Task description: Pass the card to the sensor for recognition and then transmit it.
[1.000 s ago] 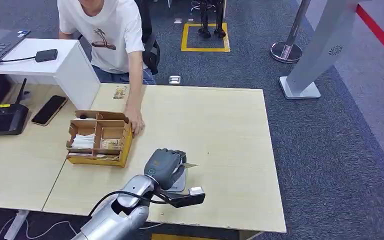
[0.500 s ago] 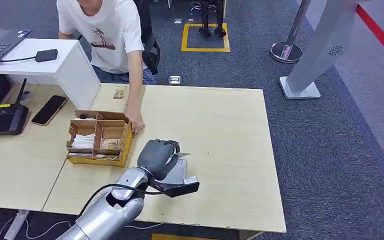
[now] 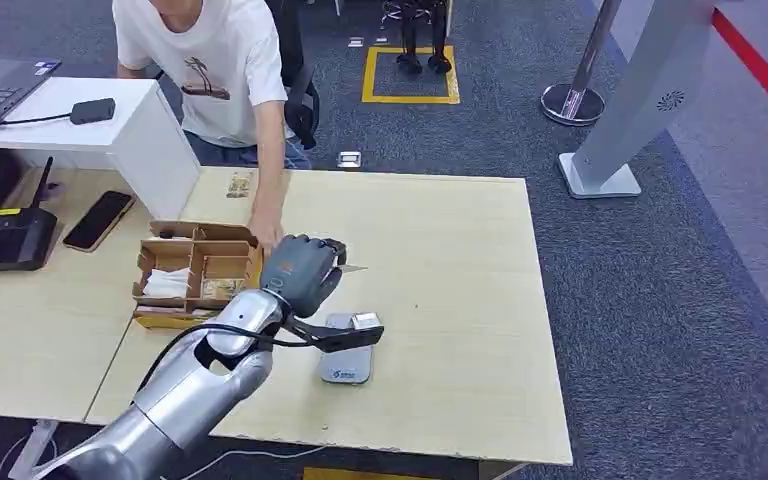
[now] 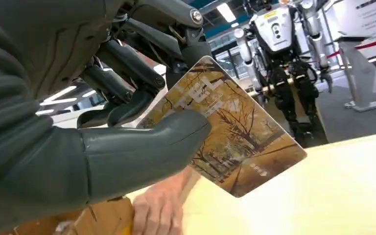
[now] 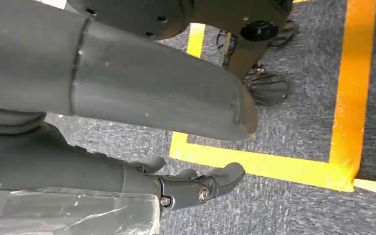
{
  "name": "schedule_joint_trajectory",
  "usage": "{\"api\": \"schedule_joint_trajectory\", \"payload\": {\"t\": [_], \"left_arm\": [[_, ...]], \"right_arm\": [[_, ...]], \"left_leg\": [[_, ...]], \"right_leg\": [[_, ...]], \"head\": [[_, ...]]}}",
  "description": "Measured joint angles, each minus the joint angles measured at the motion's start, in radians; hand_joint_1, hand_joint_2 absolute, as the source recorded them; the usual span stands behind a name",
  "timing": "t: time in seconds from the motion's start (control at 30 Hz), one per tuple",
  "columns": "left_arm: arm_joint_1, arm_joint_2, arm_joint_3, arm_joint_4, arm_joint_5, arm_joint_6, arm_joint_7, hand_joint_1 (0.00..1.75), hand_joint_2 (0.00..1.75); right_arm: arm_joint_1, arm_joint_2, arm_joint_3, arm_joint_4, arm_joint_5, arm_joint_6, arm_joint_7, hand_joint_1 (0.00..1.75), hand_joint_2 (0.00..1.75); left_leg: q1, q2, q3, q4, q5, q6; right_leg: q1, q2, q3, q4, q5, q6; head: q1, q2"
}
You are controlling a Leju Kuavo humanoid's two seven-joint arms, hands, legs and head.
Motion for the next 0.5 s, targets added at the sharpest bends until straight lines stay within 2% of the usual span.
{"api": "schedule_joint_trajectory", "payload": {"t": [0.17,0.23,0.5], "left_arm": [[-0.007,0.014,0.0,0.0,0.002,-0.002,0.003,1.75,1.75],[-0.003,0.04,0.0,-0.005,0.0,0.017,0.018,1.75,1.75],[0.062,0.128,0.02,-0.013,-0.052,0.169,0.046,1.75,1.75]], "right_arm": [[-0.007,0.001,0.002,0.0,0.008,0.001,-0.002,0.0,0.0],[-0.014,0.005,0.014,0.0,0.026,0.005,-0.002,0.0,0.0],[-0.025,0.021,0.071,0.007,0.058,0.006,0.015,0.0,0.0]], "left_leg": [[0.0,0.0,0.0,0.0,0.0,0.0],[0.0,0.001,0.0,0.0,0.0,0.0],[0.001,-0.001,-0.001,-0.001,0.001,-0.001]], "right_leg": [[0.0,0.0,0.0,0.0,0.0,0.0],[0.0,0.001,0.0,0.001,0.0,0.0],[0.0,-0.001,-0.001,0.001,0.0,0.0]], "head": [[0.0,0.0],[0.0,0.0],[0.0,0.0]]}}
